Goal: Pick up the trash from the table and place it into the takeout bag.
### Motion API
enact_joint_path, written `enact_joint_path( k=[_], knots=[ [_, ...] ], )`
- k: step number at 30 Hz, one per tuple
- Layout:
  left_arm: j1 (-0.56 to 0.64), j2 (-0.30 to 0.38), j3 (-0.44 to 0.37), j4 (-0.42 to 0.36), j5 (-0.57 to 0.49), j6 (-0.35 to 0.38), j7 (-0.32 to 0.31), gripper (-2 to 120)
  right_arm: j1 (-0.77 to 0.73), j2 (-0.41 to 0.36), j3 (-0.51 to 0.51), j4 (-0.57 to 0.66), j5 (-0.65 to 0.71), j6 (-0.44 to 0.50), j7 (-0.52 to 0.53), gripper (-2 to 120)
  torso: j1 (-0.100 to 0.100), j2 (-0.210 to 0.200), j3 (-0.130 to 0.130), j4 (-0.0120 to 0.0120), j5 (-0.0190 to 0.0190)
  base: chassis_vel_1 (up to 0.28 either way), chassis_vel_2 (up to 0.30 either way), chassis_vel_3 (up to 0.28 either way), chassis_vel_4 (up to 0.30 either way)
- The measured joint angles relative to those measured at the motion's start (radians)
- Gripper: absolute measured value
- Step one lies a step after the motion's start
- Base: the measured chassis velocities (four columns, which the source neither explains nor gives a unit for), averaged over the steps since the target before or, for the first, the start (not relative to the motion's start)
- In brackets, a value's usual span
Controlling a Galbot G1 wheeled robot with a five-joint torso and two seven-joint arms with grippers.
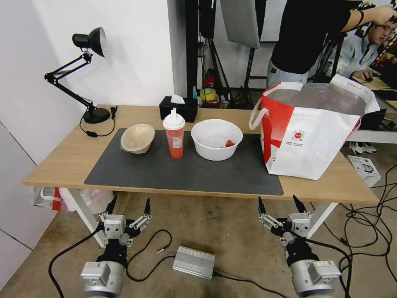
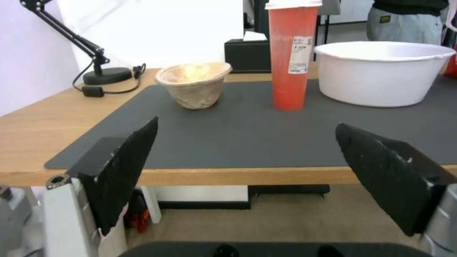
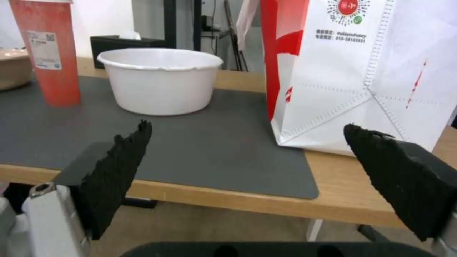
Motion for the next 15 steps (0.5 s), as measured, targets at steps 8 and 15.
enact_joint_path(
  k=[8,15],
  knots=[
    [0.0,0.0,0.0,0.0,0.0,0.0,0.0,100,0.0,0.0,0.0,0.0,0.0,0.0,0.0,100,0.0,0.0,0.0,0.0,0.0,0.0,0.0,0.0,0.0],
    [-0.003,0.023,0.004,-0.015,-0.031,0.018,-0.031,100,0.0,-0.014,0.002,0.006,0.012,-0.013,0.003,100,0.0,0.0,0.0,0.0,0.0,0.0,0.0,0.0,0.0]
  ],
)
